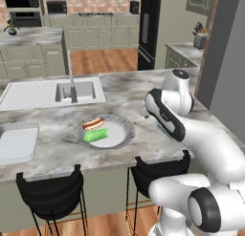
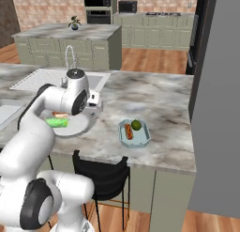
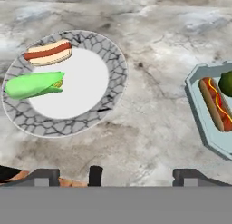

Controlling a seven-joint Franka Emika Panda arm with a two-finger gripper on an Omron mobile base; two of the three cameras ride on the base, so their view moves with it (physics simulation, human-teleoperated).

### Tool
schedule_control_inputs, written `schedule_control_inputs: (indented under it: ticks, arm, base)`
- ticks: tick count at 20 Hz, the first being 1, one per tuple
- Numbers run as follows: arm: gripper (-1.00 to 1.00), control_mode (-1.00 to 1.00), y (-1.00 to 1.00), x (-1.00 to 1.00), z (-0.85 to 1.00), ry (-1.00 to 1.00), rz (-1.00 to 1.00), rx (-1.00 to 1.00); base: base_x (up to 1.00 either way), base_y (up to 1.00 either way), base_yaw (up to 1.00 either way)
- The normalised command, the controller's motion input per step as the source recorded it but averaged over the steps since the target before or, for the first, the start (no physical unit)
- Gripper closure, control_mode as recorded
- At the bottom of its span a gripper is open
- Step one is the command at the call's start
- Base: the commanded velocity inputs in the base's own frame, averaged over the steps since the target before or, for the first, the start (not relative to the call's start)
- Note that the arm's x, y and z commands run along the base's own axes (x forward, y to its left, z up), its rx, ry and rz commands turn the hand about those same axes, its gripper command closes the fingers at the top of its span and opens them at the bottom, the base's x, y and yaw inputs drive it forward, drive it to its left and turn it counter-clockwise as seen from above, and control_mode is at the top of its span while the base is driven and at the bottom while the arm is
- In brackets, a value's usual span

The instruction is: Place one cooked food and one vegetable from the large plate to each tupperware container.

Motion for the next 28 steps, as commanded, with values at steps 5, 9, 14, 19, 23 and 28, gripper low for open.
schedule_control_inputs:
  ticks: [5, 9, 14, 19, 23, 28]
  arm:
    - [-1.0, -1.0, 0.99, -0.32, 0.04, 0.0, -0.07, 0.0]
    - [-1.0, -1.0, 0.96, -0.07, 0.03, 0.08, -0.01, 0.0]
    - [-1.0, -1.0, 0.49, -0.16, 0.06, 0.16, -0.34, 0.18]
    - [-1.0, -1.0, 0.51, -0.09, -0.02, 0.11, -0.27, 0.16]
    - [-1.0, -1.0, 0.47, 0.25, -0.27, 0.1, -0.05, 0.0]
    - [-1.0, -1.0, 0.28, 0.49, -0.44, 0.03, 0.0, 0.01]
  base:
    - [0.0, 0.0, 0.0]
    - [0.0, 0.0, 0.0]
    - [0.0, 0.0, 0.0]
    - [0.0, 0.0, 0.0]
    - [0.0, 0.0, 0.0]
    - [0.0, 0.0, 0.0]
